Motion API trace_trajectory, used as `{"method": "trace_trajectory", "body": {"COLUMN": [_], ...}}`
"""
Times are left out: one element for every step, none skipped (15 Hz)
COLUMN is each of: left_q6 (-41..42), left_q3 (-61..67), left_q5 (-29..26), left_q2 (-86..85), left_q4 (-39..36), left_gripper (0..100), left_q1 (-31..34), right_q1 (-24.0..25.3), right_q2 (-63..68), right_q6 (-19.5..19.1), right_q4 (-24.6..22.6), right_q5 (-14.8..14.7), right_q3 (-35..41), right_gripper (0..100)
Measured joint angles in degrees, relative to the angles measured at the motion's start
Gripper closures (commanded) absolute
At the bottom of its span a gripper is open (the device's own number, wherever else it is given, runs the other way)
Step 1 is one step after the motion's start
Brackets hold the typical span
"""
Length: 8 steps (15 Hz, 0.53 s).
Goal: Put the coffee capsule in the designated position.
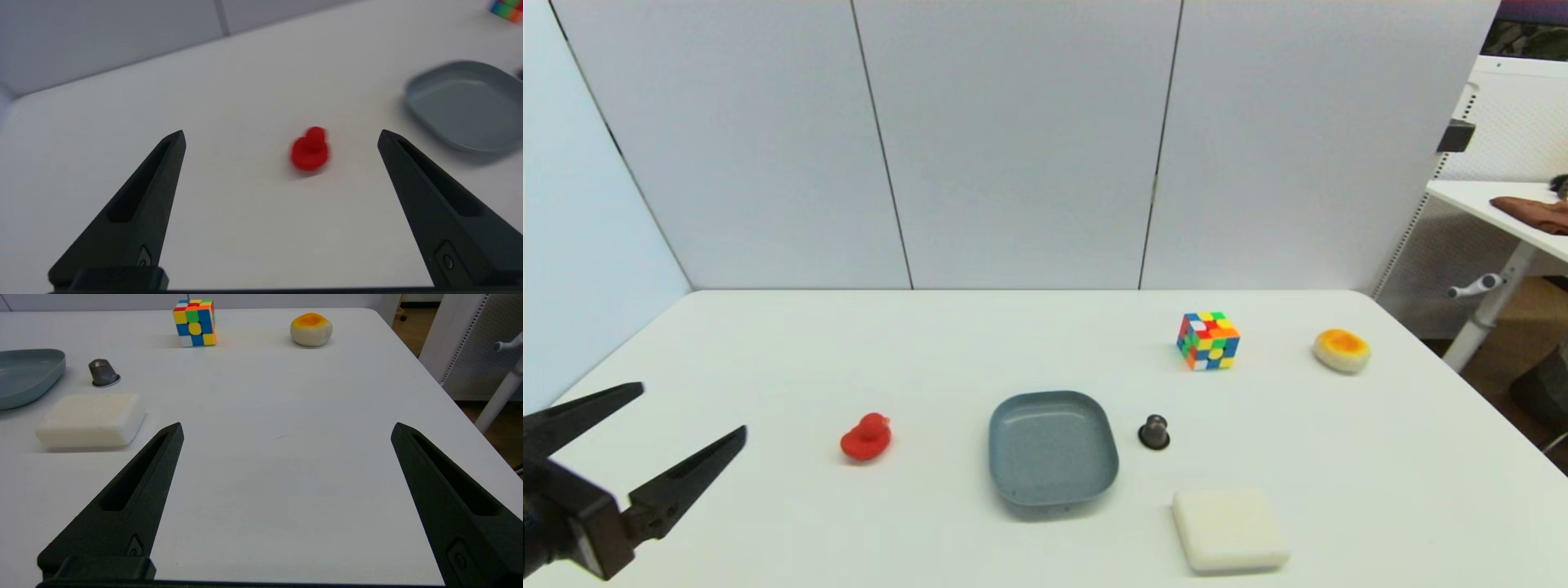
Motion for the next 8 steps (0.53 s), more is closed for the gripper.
{"method": "trace_trajectory", "body": {"left_q6": [0.2, 0.1, -0.3, -1.0, -2.0, -3.1, -3.9, -4.4], "left_q3": [4.6, 8.1, 11.3, 13.3, 14.6, 15.6, 16.3, 16.8], "left_q5": [0.0, 0.0, 0.0, 0.0, 0.0, 0.0, 0.0, 0.0], "left_q2": [-3.8, -7.6, -11.9, -16.2, -20.4, -24.4, -27.1, -28.7], "left_q4": [-4.4, -7.9, -9.4, -8.5, -6.0, -3.1, 0.5, 4.7], "left_gripper": [0, 0, 0, 0, 0, 0, 0, 0], "left_q1": [3.0, 5.3, 7.1, 8.1, 8.9, 9.4, 9.8, 10.0], "right_q1": [0.0, 0.0, 0.0, 0.0, 0.0, 0.0, 0.0, 0.0], "right_q2": [0.0, 0.0, 0.0, 0.0, 0.0, 0.0, 0.0, 0.0], "right_q6": [0.0, 0.0, 0.0, 0.0, 0.0, 0.0, 0.0, 0.0], "right_q4": [0.0, 0.0, 0.0, 0.0, 0.0, 0.0, 0.0, 0.0], "right_q5": [0.0, 0.0, 0.0, 0.0, 0.0, 0.0, 0.0, 0.0], "right_q3": [0.0, 0.0, 0.0, 0.0, 0.0, 0.0, 0.0, 0.0], "right_gripper": [0, 0, 0, 0, 0, 0, 0, 0]}}
